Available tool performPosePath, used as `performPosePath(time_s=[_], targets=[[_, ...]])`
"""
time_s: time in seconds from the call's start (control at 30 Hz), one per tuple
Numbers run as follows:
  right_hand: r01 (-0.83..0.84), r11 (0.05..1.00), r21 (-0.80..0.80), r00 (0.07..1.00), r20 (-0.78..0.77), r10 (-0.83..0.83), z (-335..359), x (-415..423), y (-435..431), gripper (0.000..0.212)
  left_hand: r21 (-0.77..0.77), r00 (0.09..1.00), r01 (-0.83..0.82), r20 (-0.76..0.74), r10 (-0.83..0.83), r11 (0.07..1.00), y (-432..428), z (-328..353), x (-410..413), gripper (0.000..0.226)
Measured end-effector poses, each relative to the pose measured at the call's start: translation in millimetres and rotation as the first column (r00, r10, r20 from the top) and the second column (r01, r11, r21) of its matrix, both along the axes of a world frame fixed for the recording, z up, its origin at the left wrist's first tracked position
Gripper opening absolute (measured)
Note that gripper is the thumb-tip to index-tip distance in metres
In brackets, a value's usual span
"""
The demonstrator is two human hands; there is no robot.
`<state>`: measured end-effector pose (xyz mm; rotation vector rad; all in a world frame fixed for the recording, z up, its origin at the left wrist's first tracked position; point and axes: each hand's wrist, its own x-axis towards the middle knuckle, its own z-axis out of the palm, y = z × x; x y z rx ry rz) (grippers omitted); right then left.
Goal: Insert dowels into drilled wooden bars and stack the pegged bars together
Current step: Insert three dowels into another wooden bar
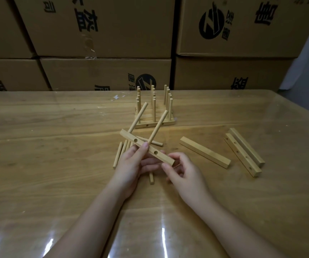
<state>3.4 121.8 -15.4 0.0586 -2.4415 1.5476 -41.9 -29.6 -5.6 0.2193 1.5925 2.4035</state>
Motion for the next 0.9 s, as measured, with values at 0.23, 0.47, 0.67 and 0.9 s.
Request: performPosePath(time_s=[0.23, 0.47, 0.67, 0.9], targets=[[0.025, 0.998, -0.059, 0.999, 0.023, -0.024, -2, -3, 0, 0.030, 0.085, 0.998, -0.056, 0.039, 0.053, 0.995, -1, 5, -2, 0.029], [-0.224, 0.861, 0.457, 0.963, -0.032, 0.267, 5, 5, -3, 0.023, 0.237, 0.988, -0.125, 0.115, 0.100, 0.964, -3, 4, -6, 0.023], [-0.220, 0.667, 0.711, 0.958, 0.027, 0.287, 4, 7, -8, 0.038, 0.247, 0.986, -0.146, 0.111, 0.122, 0.958, -4, 2, -6, 0.024], [0.067, 0.697, 0.714, 0.996, -0.093, 0.000, 3, 0, 6, 0.015, 0.213, 0.988, -0.135, 0.101, 0.116, 0.968, -2, 5, -4, 0.025]])
